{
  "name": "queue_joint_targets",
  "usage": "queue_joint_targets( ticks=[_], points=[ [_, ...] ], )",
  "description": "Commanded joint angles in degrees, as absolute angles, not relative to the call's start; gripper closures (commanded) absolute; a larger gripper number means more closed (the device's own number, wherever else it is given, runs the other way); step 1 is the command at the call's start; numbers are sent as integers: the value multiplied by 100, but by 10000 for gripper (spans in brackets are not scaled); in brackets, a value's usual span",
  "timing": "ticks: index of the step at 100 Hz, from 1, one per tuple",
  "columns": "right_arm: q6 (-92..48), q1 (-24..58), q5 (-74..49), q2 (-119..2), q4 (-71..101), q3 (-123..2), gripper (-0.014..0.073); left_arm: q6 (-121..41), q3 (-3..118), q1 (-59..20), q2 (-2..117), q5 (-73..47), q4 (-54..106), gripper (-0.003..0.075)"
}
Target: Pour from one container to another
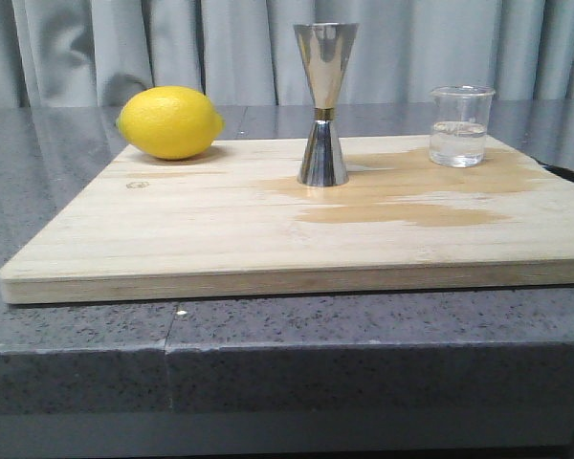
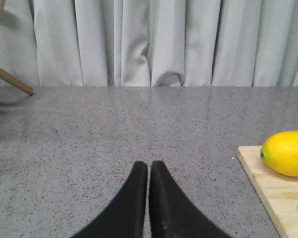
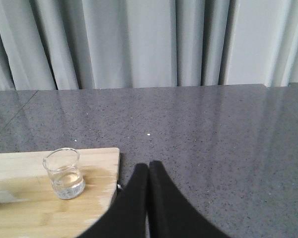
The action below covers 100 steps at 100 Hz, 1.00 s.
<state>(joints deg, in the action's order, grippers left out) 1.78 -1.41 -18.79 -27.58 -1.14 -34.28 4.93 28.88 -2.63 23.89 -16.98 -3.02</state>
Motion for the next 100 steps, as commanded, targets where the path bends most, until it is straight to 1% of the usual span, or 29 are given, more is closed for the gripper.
queue_joint_targets(
  ticks=[1, 47, 50, 54, 57, 58, 61, 62, 63, 64, 65, 66, 68, 69, 70, 71, 72, 74, 75, 76, 77, 78, 82, 83, 87, 100],
  points=[
    [155, -184, -1381, -2850, -202, -3627, 669, 483, 3097, -312, 2570, -1251, -327, 739],
    [155, -184, -1394, -2850, -202, -3627, 668, 483, 3097, -312, 2648, -1229, -327, 739],
    [173, -184, -1394, -2850, -202, -3627, 661, 483, 3097, -312, 2648, -1229, -327, 738],
    [174, -184, -1394, -2850, -189, -3627, 627, 494, 3097, -312, 2648, -1229, -327, 727],
    [174, -184, -1394, -2850, -181, -3627, 585, 518, 3097, -312, 2648, -1229, -327, 703],
    [174, -184, -1394, -2850, -181, -3627, 558, 525, 3097, -312, 2648, -1229, -327, 694],
    [174, -184, -1382, -2850, -181, -3627, 495, 528, 3097, -312, 2648, -1229, -327, 637],
    [174, -184, -1371, -2850, -181, -3627, 459, 528, 3097, -312, 2648, -1229, -327, 623],
    [174, -184, -1371, -2850, -181, -3627, 440, 528, 3097, -312, 2648, -1229, -327, 575],
    [174, -184, -1371, -2850, -194, -3627, 421, 528, 3097, -312, 2648, -1229, -327, 575],
    [174, -184, -1371, -2850, -195, -3627, 382, 528, 3097, -312, 2648, -1229, -327, 540],
    [174, -184, -1371, -2850, -207, -3627, 342, 528, 3097, -312, 2648, -1229, -327, 521],
    [174, -184, -1371, -2850, -207, -3627, 302, 528, 3097, -312, 2648, -1216, -327, 481],
    [174, -184, -1371, -2850, -207, -3627, 263, 528, 3097, -312, 2648, -1216, -327, 440],
    [174, -184, -1371, -2850, -207, -3627, 244, 528, 3097, -312, 2648, -1191, -327, 420],
    [174, -184, -1371, -2850, -207, -3627, 225, 528, 3097, -312, 2648, -1178, -327, 379],
    [174, -184, -1371, -2850, -207, -3627, 190, 528, 3097, -312, 2648, -1155, -327, 358],
    [174, -184, -1371, -2850, -207, -3627, 141, 528, 3097, -312, 2648, -1101, -327, 283],
    [174, -184, -1371, -2850, -207, -3627, 127, 528, 3097, -312, 2648, -1101, -327, 283],
    [174, -184, -1371, -2850, -207, -3627, 100, 528, 3097, -312, 2648, -1088, -327, 249],
    [174, -184, -1371, -2850, -207, -3627, 88, 528, 3097, -312, 2648, -1061, -327, 234],
    [174, -184, -1371, -2850, -207, -3627, 76, 528, 3097, -312, 2648, -1030, -327, 193],
    [174, -184, -1371, -2850, -207, -3627, 21, 528, 3097, -312, 2648, -1018, -327, 151],
    [174, -184, -1371, -2850, -207, -3627, 8, 528, 3097, -312, 2648, -1018, -327, 129],
    [174, -184, -1371, -2850, -207, -3627, -11, 528, 3097, -312, 2648, -1018, -327, 108],
    [174, -184, -1371, -2850, -207, -3627, -9, 528, 3097, -312, 2648, -1007, -295, 128]
  ],
)
